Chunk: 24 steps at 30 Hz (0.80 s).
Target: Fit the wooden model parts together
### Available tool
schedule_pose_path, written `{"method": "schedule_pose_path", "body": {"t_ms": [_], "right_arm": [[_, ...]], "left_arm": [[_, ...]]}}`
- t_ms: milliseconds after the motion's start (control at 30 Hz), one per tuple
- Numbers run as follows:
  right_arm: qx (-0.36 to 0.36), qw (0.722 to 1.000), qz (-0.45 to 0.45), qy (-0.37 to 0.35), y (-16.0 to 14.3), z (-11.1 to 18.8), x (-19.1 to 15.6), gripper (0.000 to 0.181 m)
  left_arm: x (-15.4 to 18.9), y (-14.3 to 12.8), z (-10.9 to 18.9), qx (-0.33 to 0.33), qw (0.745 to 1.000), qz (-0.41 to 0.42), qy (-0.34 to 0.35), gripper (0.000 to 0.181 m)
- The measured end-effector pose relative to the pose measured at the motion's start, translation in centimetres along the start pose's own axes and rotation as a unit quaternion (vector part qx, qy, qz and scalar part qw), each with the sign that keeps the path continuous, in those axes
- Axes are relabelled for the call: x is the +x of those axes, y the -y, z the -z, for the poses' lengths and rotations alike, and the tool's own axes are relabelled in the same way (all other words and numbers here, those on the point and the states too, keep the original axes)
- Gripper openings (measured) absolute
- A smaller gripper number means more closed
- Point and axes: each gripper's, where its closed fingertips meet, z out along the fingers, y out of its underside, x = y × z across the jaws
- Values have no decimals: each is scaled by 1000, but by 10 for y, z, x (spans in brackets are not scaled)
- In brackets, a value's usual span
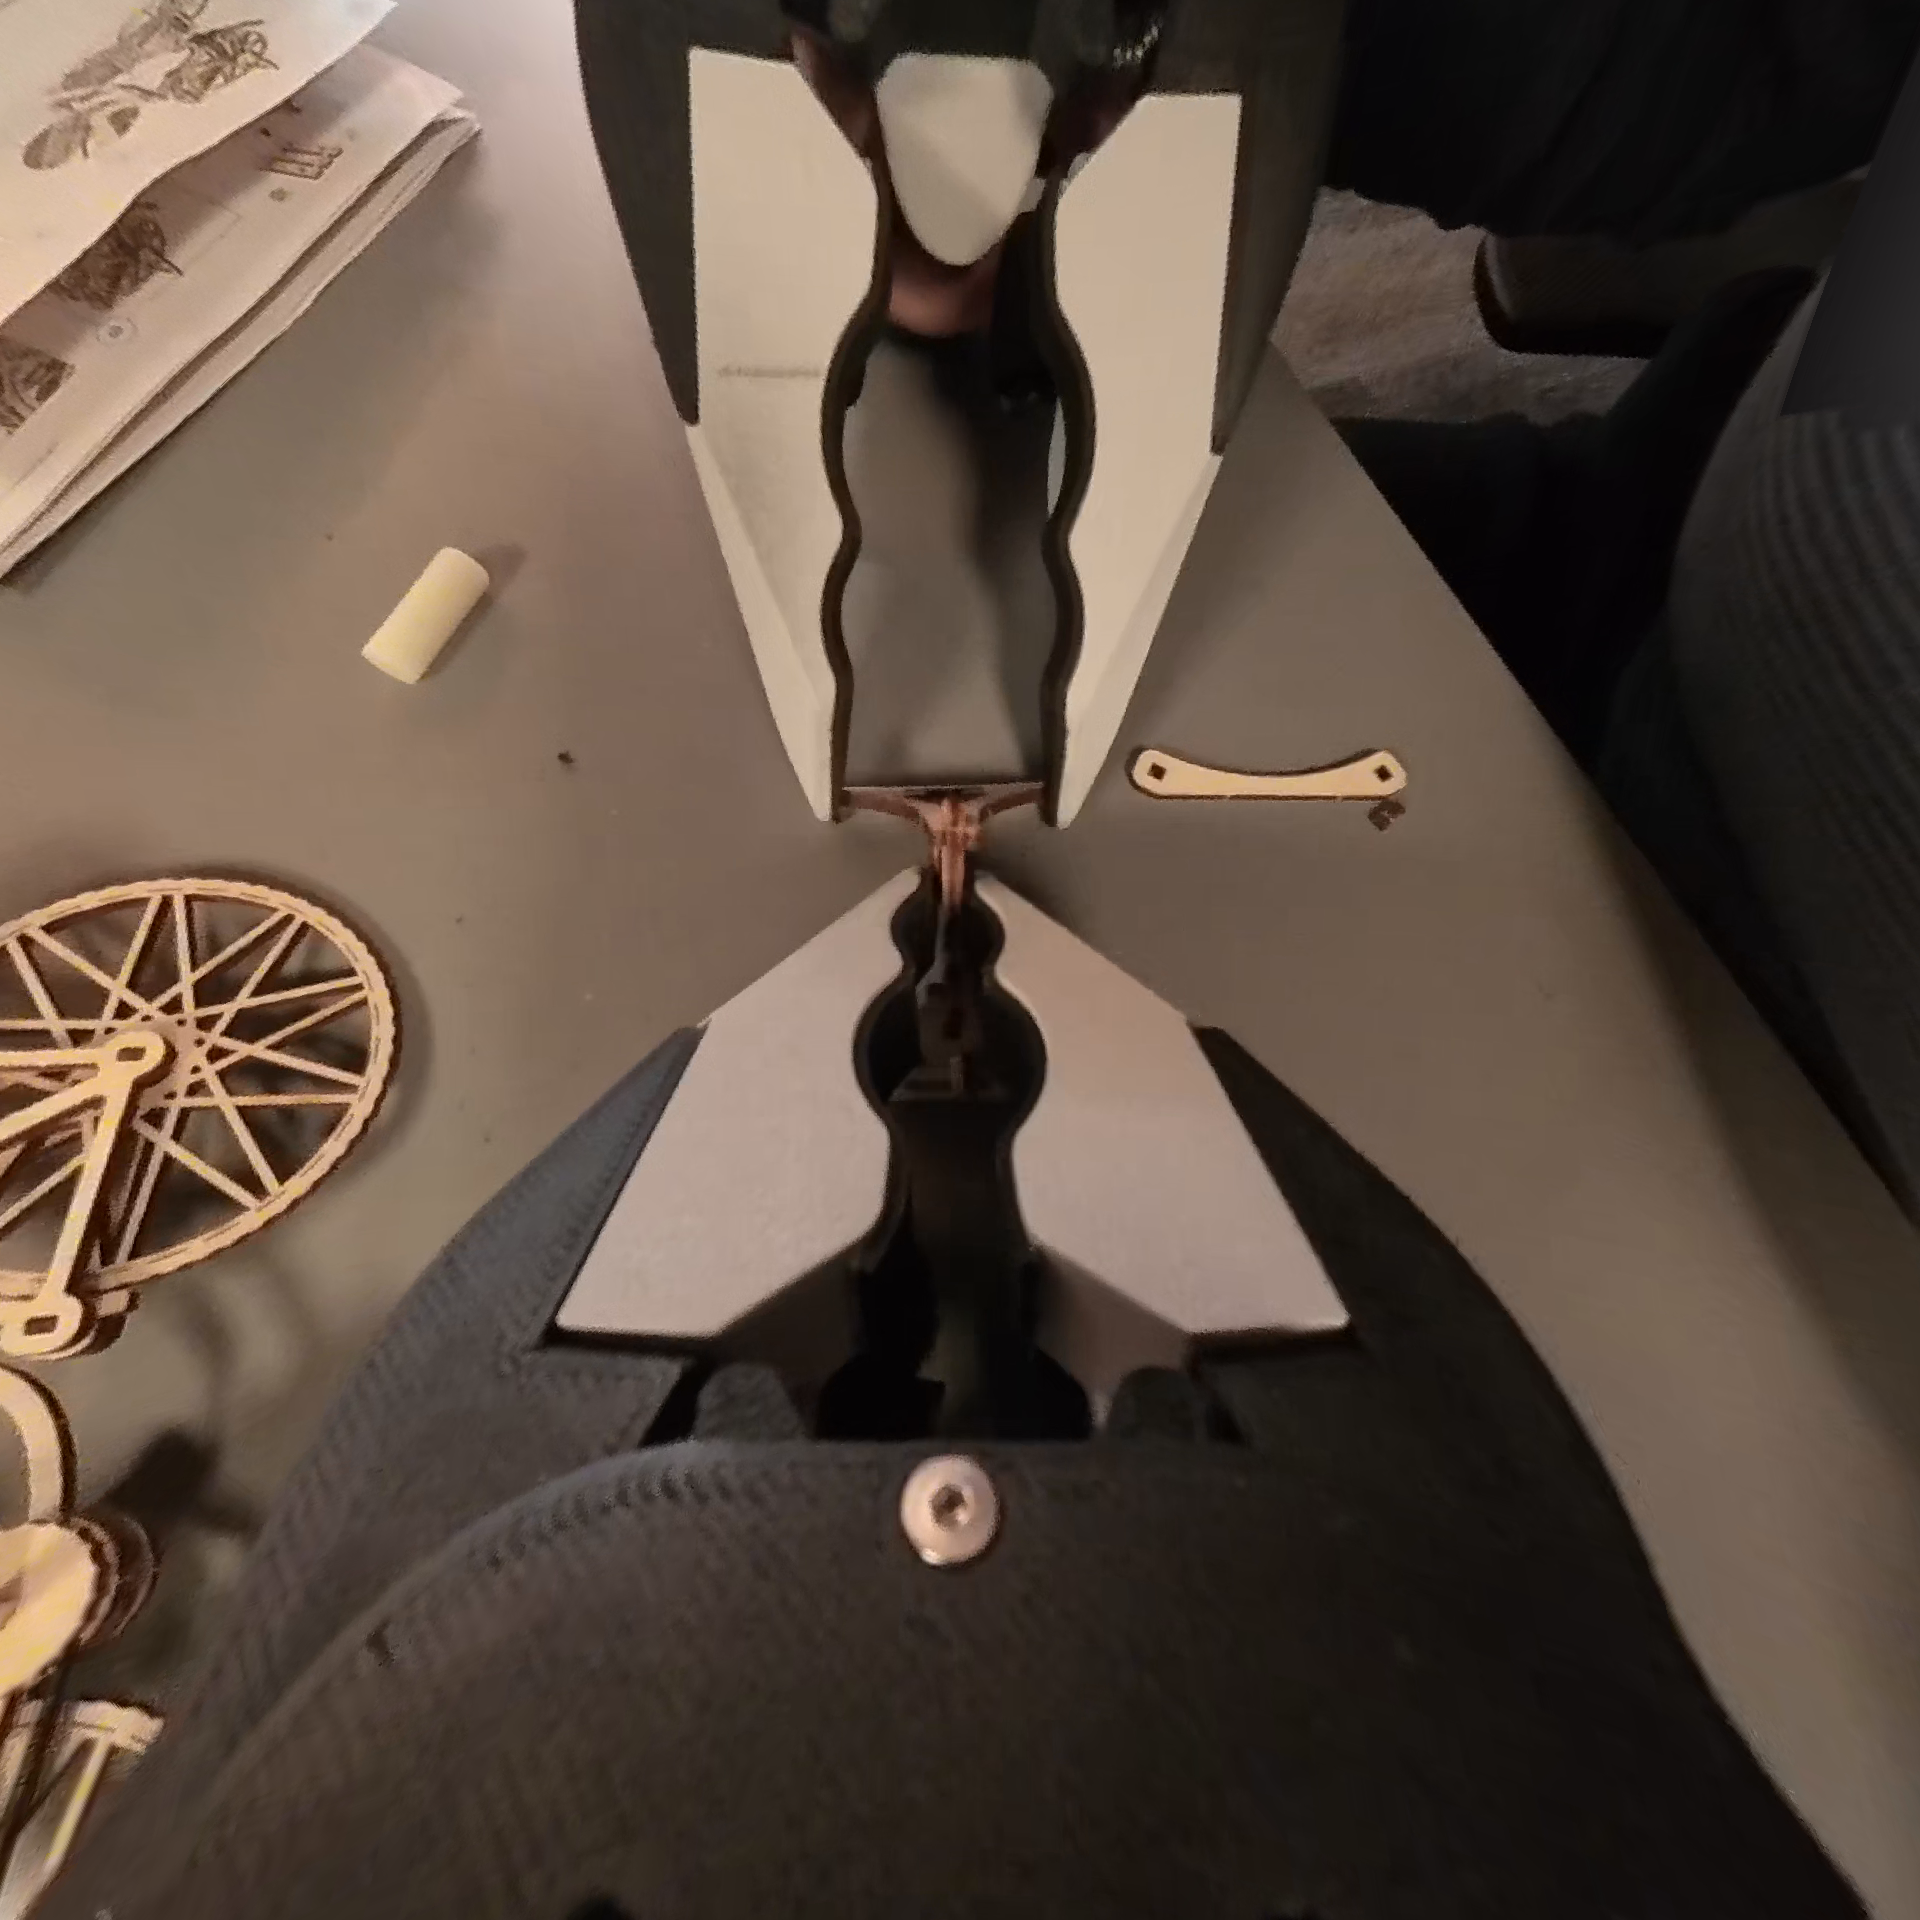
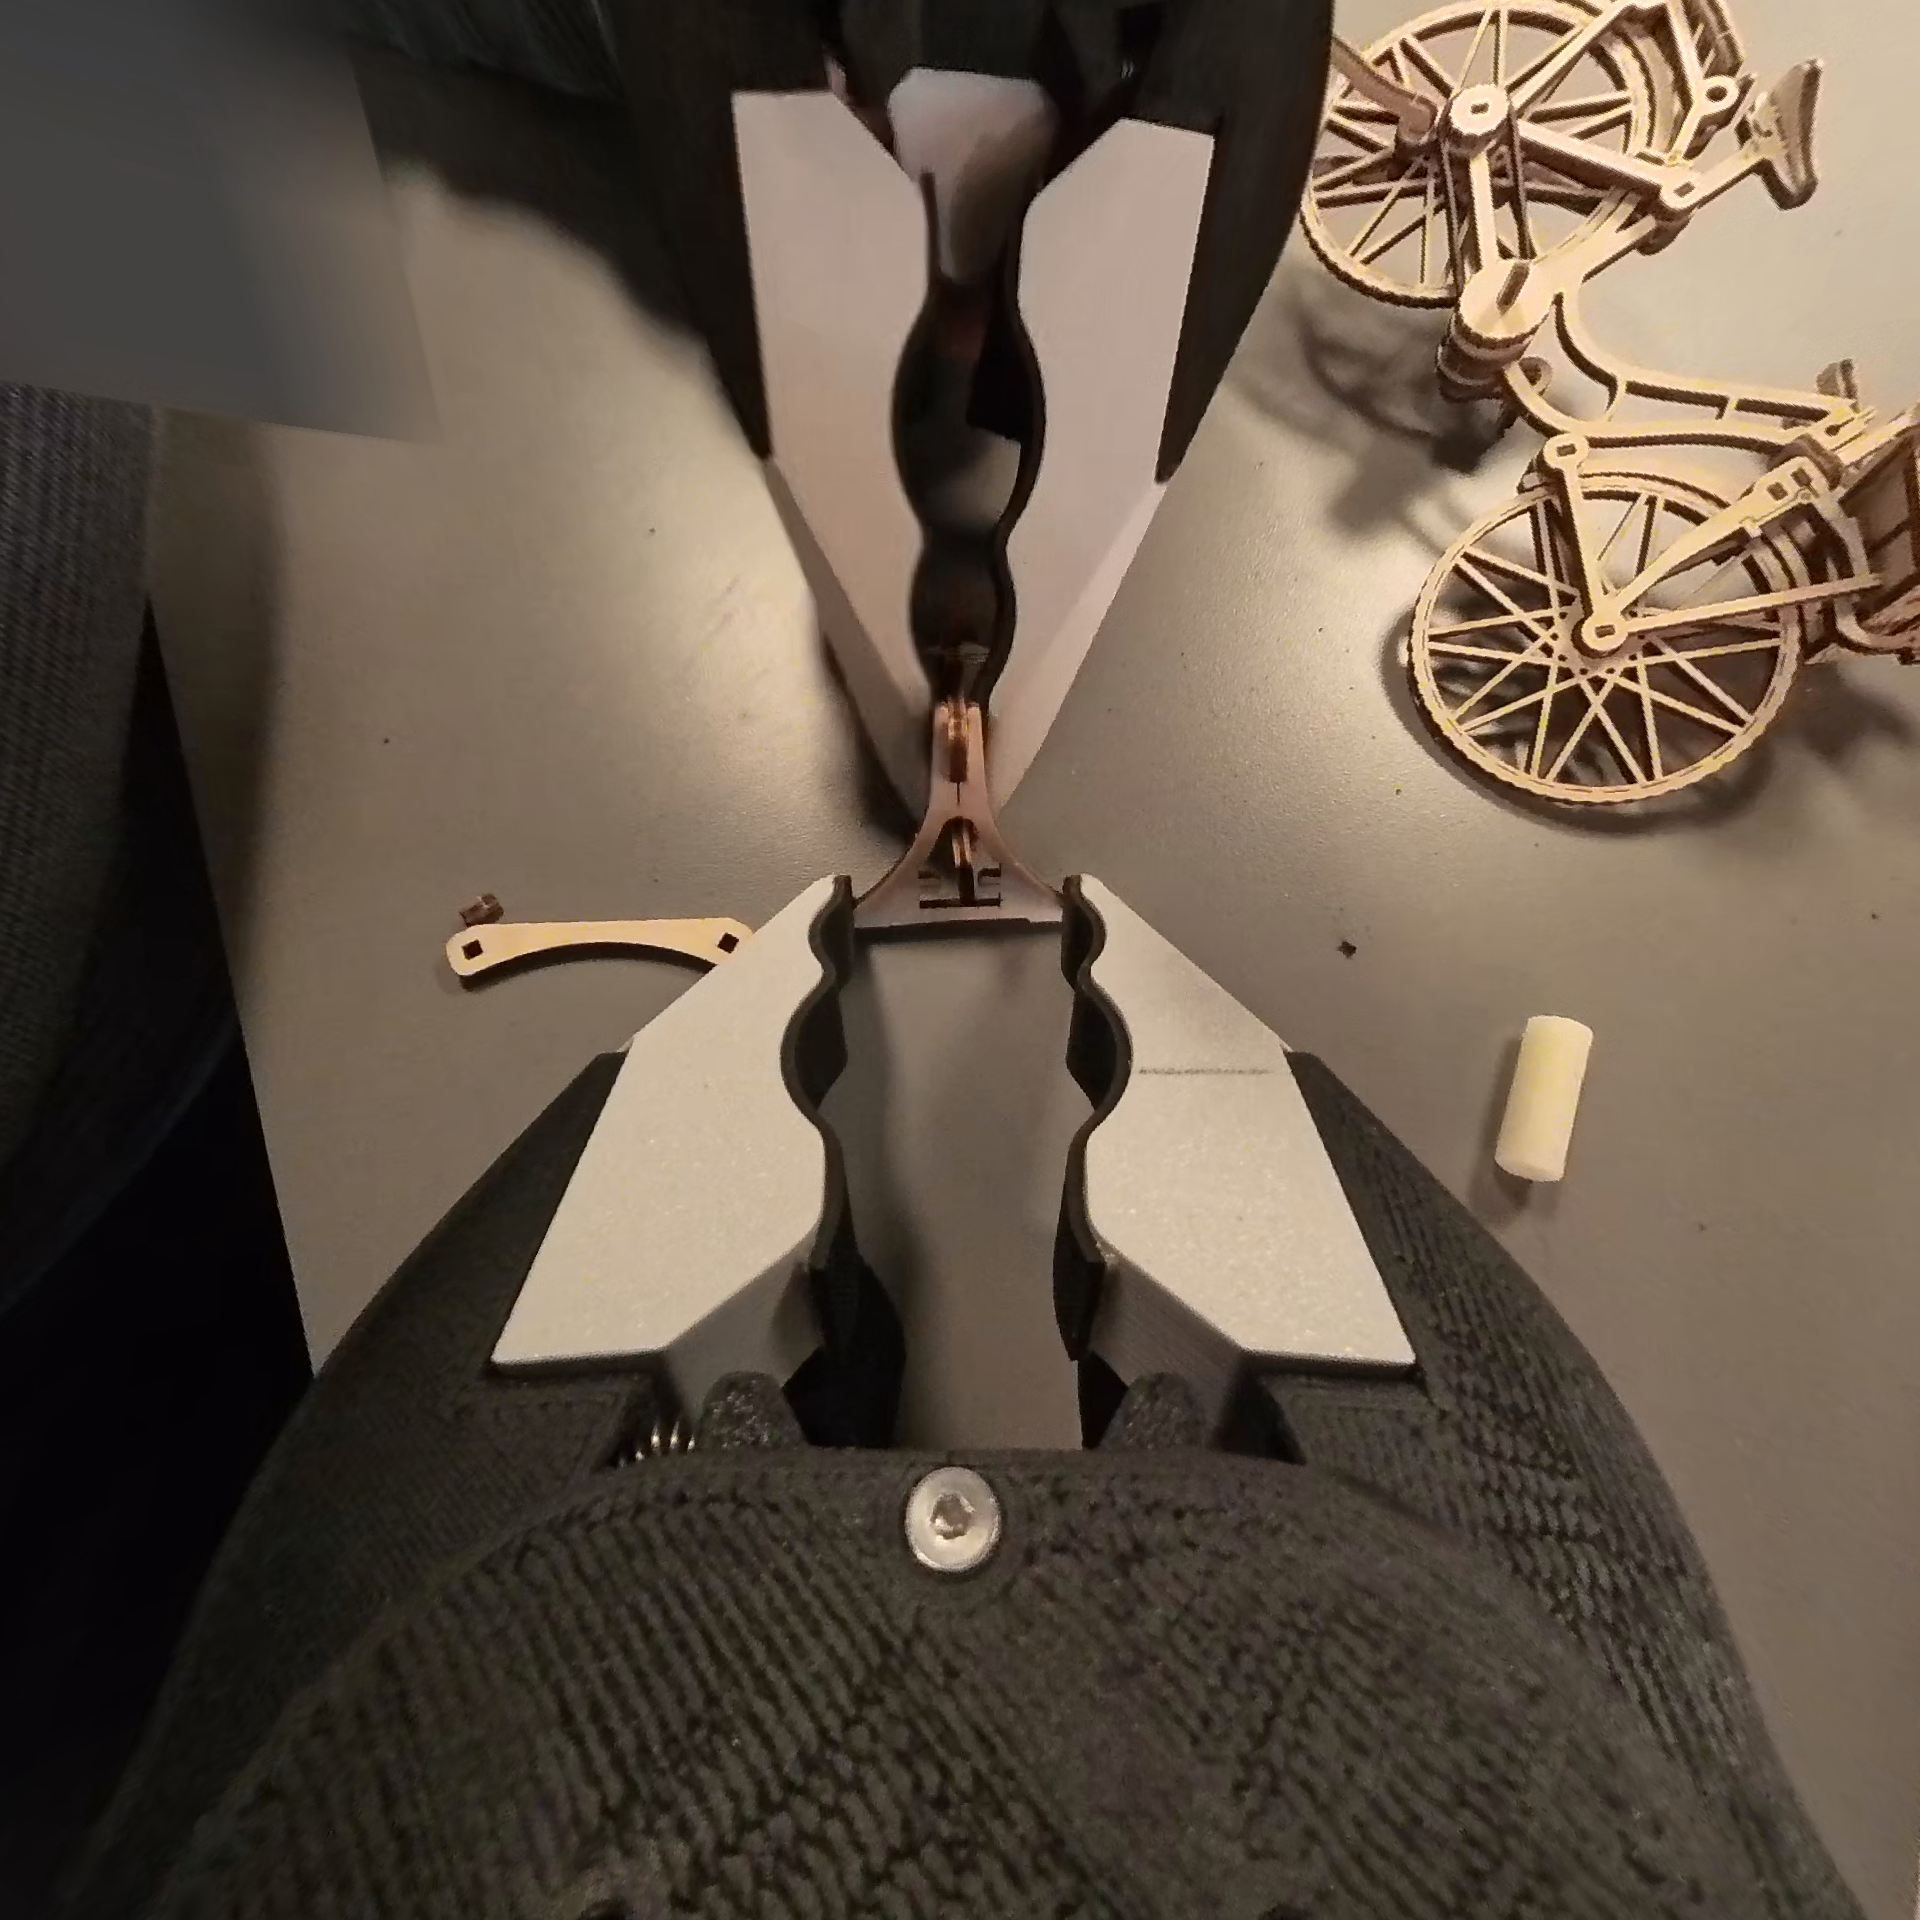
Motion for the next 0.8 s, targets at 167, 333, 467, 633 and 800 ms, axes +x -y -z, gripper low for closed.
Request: {"method": "schedule_pose_path", "body": {"t_ms": [167, 333, 467, 633, 800], "right_arm": [[0, 1000, -2, 2, 0, 0, 0, 39], [0, 1000, 5, 12, 3, -4, -2, 39], [1, 1000, 2, 11, 4, -4, -1, 39], [2, 1000, -2, 14, 4, -4, -1, 39], [2, 1000, -3, 14, 4, -4, -1, 39]], "left_arm": [[0, 0, 0, 0, 1000, 7, -7, 3], [5, 11, 0, 27, 999, 19, -24, 3], [3, 4, 0, 10, 1000, 16, -16, 3], [2, -1, 3, -7, 1000, 16, -16, 3], [3, -2, 3, -8, 1000, 16, -18, 3]]}}
